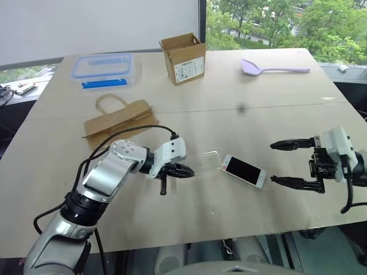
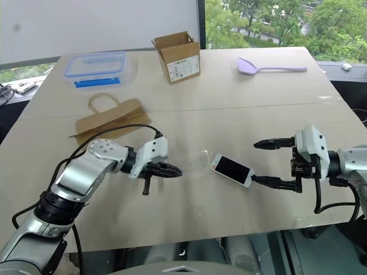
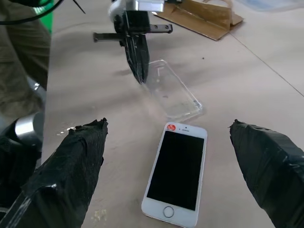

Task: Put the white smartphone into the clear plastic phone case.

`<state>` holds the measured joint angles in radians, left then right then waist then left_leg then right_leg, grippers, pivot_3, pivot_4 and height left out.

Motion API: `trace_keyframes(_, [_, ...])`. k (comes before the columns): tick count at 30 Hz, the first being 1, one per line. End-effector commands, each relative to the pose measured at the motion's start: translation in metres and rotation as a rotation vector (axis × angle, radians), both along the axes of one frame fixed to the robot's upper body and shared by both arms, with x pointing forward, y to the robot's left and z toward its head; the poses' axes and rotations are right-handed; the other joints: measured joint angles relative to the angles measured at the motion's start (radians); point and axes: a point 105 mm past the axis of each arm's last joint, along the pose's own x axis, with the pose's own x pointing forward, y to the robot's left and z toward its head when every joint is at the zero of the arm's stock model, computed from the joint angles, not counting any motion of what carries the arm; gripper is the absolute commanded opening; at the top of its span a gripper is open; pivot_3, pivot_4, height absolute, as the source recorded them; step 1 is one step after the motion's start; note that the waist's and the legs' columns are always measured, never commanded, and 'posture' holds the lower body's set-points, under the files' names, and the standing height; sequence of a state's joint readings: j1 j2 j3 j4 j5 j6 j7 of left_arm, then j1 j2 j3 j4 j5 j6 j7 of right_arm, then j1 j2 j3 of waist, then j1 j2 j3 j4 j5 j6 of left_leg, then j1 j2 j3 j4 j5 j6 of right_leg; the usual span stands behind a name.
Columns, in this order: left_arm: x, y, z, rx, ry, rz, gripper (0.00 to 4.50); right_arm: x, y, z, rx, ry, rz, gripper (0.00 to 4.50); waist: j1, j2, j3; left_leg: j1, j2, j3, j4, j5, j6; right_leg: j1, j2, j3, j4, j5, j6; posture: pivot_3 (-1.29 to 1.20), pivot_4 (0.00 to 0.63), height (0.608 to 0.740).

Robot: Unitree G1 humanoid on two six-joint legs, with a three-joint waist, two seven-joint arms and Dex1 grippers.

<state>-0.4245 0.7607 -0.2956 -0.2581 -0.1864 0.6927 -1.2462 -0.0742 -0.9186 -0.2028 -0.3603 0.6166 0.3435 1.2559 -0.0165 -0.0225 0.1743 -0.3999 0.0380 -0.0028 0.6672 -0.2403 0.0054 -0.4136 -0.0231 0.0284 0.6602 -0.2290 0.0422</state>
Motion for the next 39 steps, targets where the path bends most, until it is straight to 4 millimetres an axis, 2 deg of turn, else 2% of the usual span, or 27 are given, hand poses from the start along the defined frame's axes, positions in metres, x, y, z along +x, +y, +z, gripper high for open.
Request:
trace_keyframes(1, [-0.003, 0.004, -0.001, -0.001, -0.011, -0.032, 0.03, 0.003, 0.006, -0.001, -0.085, -0.086, -0.067, 4.50, 0.000, 0.000, 0.000, 0.000, 0.000, 0.000, 0.000, 0.000, 0.000, 0.000, 0.000, 0.000, 0.000, 0.000, 0.000, 0.00, 0.150, 0.740])
trace_keyframes(8, [0.006, 0.017, -0.026, 0.040, -0.055, -0.080, 0.03, 0.004, 0.021, -0.014, -0.072, -0.057, -0.076, 4.50, 0.006, 0.000, 0.000, 0.000, 0.000, 0.000, 0.000, 0.000, 0.000, 0.000, 0.000, 0.000, -0.001, 0.000, 0.000, 0.00, 0.150, 0.740])
trace_keyframes(11, [0.011, 0.015, -0.028, 0.048, -0.088, -0.133, 0.03, 0.002, 0.022, -0.018, -0.087, -0.047, -0.066, 4.50, 0.008, 0.001, 0.000, 0.000, 0.000, 0.000, 0.000, 0.000, 0.000, 0.000, 0.000, 0.000, -0.001, 0.000, 0.000, 0.00, 0.150, 0.740])
trace_keyframes(14, [0.009, 0.008, -0.021, 0.011, -0.057, -0.198, 0.03, 0.004, 0.023, -0.021, -0.094, -0.034, -0.070, 4.50, 0.012, 0.001, -0.001, 0.000, -0.001, 0.000, 0.000, 0.000, 0.000, 0.001, 0.000, 0.000, 0.000, 0.000, 0.000, 0.00, 0.150, 0.740])
trace_keyframes(17, [0.009, 0.005, -0.010, -0.037, -0.047, -0.208, 0.83, 0.008, 0.026, -0.022, -0.079, -0.013, -0.100, 4.50, 0.009, 0.001, -0.001, 0.000, -0.001, 0.000, 0.001, 0.000, 0.000, 0.001, 0.000, 0.000, 0.000, 0.000, 0.000, 0.00, 0.150, 0.740])
trace_keyframes(21, [0.006, 0.006, 0.016, -0.142, -0.083, -0.182, 2.23, 0.009, 0.029, -0.031, -0.105, -0.003, -0.150, 4.50, 0.005, 0.000, 0.000, -0.001, 0.000, 0.000, 0.000, 0.000, 0.000, 0.000, 0.000, 0.000, 0.000, 0.000, 0.000, 0.00, 0.150, 0.740])
trace_keyframes(22, [0.003, 0.006, 0.024, -0.180, -0.096, -0.179, 2.45, 0.009, 0.030, -0.033, -0.108, -0.009, -0.166, 4.50, 0.004, 0.000, 0.000, -0.002, 0.000, 0.000, 0.000, 0.000, 0.000, -0.001, 0.000, 0.000, 0.000, 0.000, 0.000, 0.00, 0.150, 0.740])
trace_keyframes(24, [-0.003, 0.007, 0.040, -0.259, -0.117, -0.165, 3.51, 0.011, 0.032, -0.039, -0.117, -0.021, -0.206, 4.50, 0.004, 0.000, 0.000, -0.003, 0.000, -0.001, 0.000, 0.000, 0.000, -0.002, 0.000, 0.000, 0.000, 0.000, 0.000, 0.00, 0.150, 0.740])
trace_keyframes(25, [-0.008, 0.011, 0.047, -0.288, -0.111, -0.152, 3.81, 0.011, 0.034, -0.041, -0.123, -0.024, -0.220, 4.50, 0.003, 0.000, 0.001, -0.003, 0.000, 0.000, 0.000, 0.000, 0.000, -0.002, 0.000, 0.000, 0.000, 0.000, 0.000, 0.00, 0.150, 0.740])
trace_keyframes(26, [-0.011, 0.014, 0.053, -0.321, -0.137, -0.132, 4.34, 0.012, 0.035, -0.044, -0.120, -0.016, -0.245, 4.50, 0.000, 0.000, 0.001, -0.003, 0.000, 0.000, 0.000, 0.000, 0.000, -0.002, 0.000, 0.000, 0.000, 0.000, 0.000, 0.00, 0.150, 0.740])
trace_keyframes(31, [-0.028, 0.028, 0.064, -0.428, -0.113, -0.025, 4.34, 0.008, 0.039, -0.058, -0.150, 0.027, -0.264, 4.50, 0.003, 0.000, 0.001, -0.002, 0.001, 0.000, -0.001, 0.000, 0.000, -0.002, 0.000, 0.000, 0.000, 0.000, 0.000, 0.00, 0.150, 0.740])
trace_keyframes(35, [-0.037, 0.044, 0.082, -0.498, -0.213, 0.007, 4.34, 0.018, 0.038, -0.073, -0.190, 0.009, -0.319, 4.50, 0.004, 0.000, 0.001, -0.001, 0.001, 0.000, 0.000, 0.000, 0.000, -0.002, -0.001, 0.000, 0.000, 0.000, 0.000, 0.00, 0.150, 0.740])
trace_keyframes(39, [-0.045, 0.061, 0.093, -0.524, -0.147, -0.021, 4.34, 0.027, 0.039, -0.077, -0.194, 0.036, -0.328, 4.50, 0.004, 0.001, 0.002, -0.001, 0.000, 0.000, 0.000, 0.000, 0.000, -0.002, -0.001, 0.000, -0.001, 0.000, -0.001, 0.00, 0.150, 0.740])
